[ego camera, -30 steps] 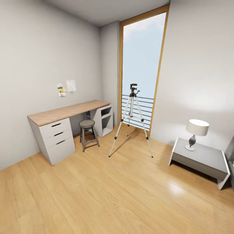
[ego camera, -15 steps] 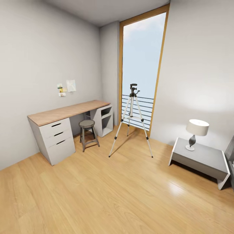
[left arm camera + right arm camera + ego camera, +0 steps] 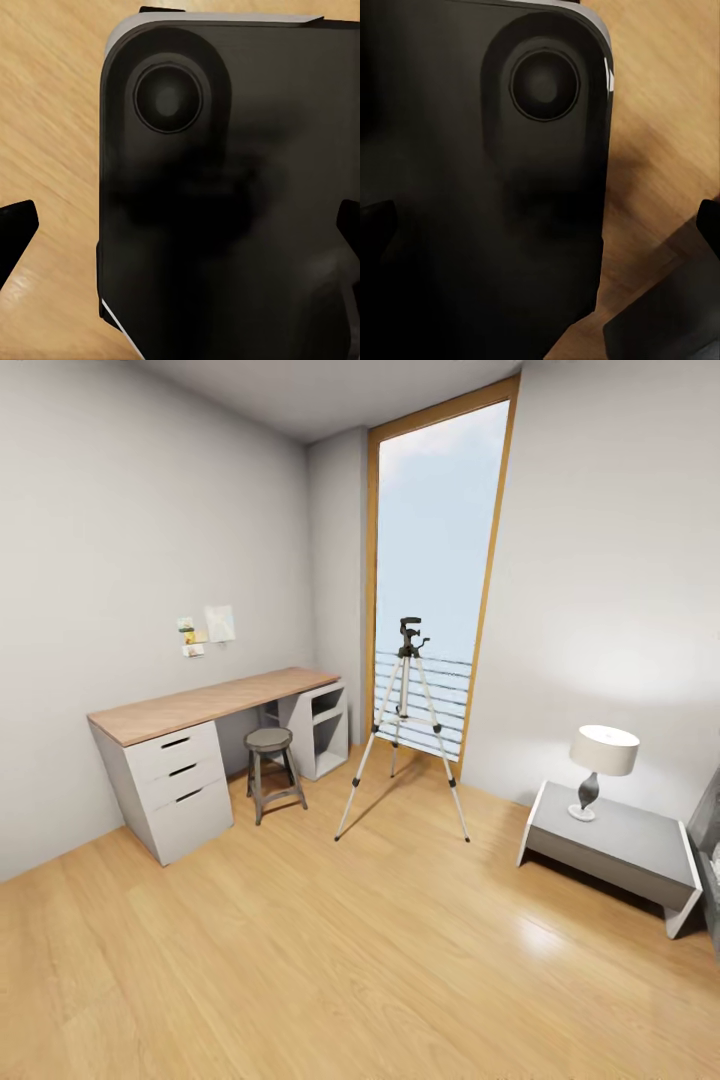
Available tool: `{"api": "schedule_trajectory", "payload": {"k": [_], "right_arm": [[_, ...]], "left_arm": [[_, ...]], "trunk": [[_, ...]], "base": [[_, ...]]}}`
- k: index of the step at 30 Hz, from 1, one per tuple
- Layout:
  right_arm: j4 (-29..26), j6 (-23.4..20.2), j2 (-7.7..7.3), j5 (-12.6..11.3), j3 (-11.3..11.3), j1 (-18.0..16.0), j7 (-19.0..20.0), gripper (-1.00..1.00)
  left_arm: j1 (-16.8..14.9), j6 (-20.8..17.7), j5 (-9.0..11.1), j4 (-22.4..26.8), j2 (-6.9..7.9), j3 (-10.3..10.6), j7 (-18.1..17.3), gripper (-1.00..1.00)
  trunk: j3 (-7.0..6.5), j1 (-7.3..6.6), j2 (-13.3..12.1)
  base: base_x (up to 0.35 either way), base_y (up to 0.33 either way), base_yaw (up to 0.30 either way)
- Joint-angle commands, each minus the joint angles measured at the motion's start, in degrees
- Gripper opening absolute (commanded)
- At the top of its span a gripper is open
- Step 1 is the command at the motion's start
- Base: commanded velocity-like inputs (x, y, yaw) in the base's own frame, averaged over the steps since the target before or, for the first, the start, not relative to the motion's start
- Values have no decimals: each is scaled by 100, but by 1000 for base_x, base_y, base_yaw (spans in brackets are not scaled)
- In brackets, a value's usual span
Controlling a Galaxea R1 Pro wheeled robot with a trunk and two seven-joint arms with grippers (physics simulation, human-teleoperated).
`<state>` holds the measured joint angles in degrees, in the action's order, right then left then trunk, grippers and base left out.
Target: Attach the digital camera to the camera tripod in the bedroom.
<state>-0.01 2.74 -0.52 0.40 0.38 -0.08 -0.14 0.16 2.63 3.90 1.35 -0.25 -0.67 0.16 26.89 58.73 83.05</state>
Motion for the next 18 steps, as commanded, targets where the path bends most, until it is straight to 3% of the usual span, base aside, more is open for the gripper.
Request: {"api": "schedule_trajectory", "payload": {"k": [1,18], "right_arm": [[1,16,1,4,4,-1,-2,100],[1,17,8,4,5,-1,-3,100]], "left_arm": [[2,9,41,6,-1,-3,2,100],[2,9,33,6,-1,-3,2,100]], "trunk": [[4,-1,2],[4,-1,2]], "base": [[-27,0,0],[-14,0,0]]}}
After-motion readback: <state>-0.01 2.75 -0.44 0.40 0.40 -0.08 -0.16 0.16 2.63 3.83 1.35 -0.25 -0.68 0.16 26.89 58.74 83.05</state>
